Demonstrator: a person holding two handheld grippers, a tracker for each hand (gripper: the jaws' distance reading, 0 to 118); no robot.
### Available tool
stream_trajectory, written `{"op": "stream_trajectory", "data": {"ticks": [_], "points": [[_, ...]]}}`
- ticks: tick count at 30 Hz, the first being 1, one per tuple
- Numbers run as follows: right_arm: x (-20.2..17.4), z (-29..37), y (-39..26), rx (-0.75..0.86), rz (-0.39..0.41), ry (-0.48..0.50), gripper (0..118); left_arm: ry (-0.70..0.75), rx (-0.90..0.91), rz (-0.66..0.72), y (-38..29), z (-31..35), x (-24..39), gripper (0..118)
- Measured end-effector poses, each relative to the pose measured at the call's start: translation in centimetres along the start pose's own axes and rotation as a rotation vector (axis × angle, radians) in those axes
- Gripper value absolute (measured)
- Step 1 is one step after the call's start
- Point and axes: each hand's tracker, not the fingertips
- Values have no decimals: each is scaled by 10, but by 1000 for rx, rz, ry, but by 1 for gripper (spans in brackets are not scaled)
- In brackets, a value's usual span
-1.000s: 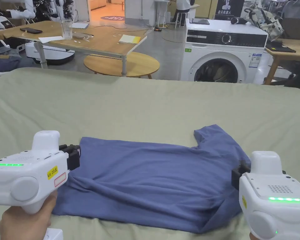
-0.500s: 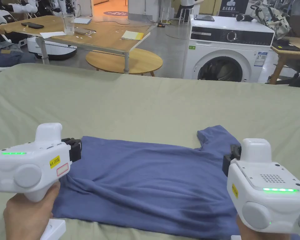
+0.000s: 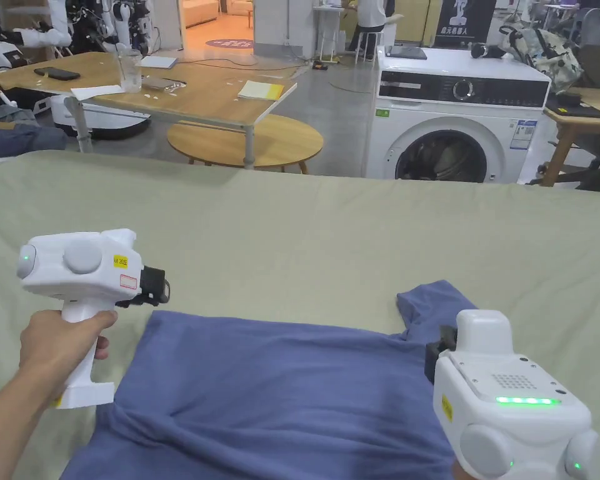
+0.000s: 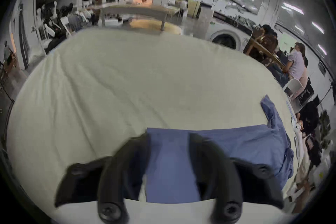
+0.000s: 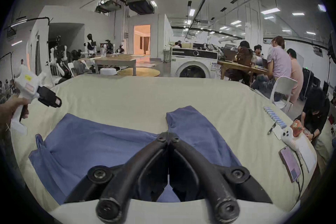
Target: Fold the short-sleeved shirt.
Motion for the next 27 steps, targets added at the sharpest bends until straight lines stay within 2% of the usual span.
{"op": "stream_trajectory", "data": {"ticks": [1, 4, 7, 9, 10, 13, 15, 16, 17, 18, 22, 27], "points": [[1, -2, -1, -7, 4, -6, 0, -10, -32, 10, 5, -11, -4, 51], [7, -5, -4, -24, -2, -10, 0, 44, -81, -2, 10, -39, -5, 60], [13, -10, -8, -44, -7, -21, 0, 57, -177, 2, 8, -72, -9, 59], [17, -14, -9, -62, -7, -31, 0, 130, -274, -16, 0, -90, -8, 59], [20, -15, -10, -70, -7, -31, 0, 98, -226, -41, -3, -89, -5, 58], [27, -16, -11, -84, -5, -40, 0, 131, -180, -116, -4, -81, 8, 53], [33, -18, -9, -93, -6, -40, 0, 115, -156, -177, -8, -78, 12, 30], [36, -21, -7, -97, -8, -43, 0, 111, -153, -182, -5, -76, 8, 8], [39, -24, -4, -102, -11, -46, 0, 76, -145, -135, -5, -73, 4, 0], [44, -27, 0, -105, -16, -45, 0, 49, -122, -92, -6, -69, 2, 0], [69, -44, 23, -125, -43, -44, 0, 32, -71, -128, -5, -50, 4, 0], [110, -109, 58, -262, -41, -36, 0, -26, 54, -109, -10, -14, 9, 0]]}}
